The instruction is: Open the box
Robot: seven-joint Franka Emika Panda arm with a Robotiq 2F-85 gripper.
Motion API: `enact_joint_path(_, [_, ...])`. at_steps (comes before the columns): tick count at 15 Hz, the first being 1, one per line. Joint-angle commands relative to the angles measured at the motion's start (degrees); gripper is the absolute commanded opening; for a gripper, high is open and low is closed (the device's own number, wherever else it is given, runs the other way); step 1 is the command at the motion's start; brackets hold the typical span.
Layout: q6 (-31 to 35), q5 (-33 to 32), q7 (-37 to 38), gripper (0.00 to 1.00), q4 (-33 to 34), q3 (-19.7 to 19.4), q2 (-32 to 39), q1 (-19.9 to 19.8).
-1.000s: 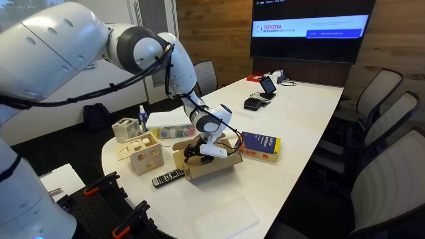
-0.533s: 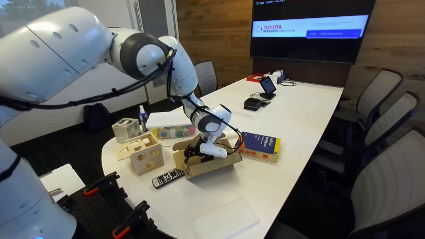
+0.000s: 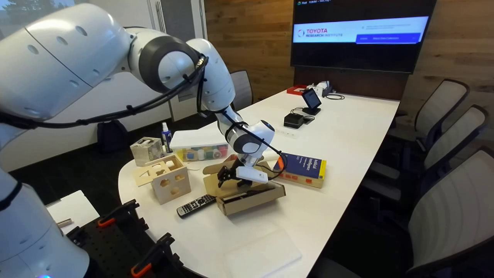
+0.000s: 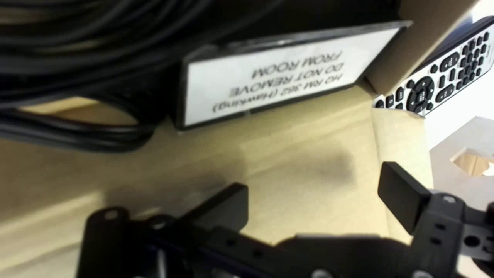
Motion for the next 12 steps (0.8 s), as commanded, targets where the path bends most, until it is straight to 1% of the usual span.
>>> enact_joint_path(1, [4.1,0.6,-2.4,1.0,-6.6,2.0,-5.7,-3.0])
enact_joint_path(6, [6.1,1.7,-4.6,1.0,-13.2,3.3,-11.9,-5.5])
enact_joint_path(10, [7.9,3.5,-5.8,1.0,-21.2,3.8,-19.4,-6.9])
enact_joint_path(12, [10.4,5.2,-7.0,1.0,-26.3,3.8,-24.1,-7.2])
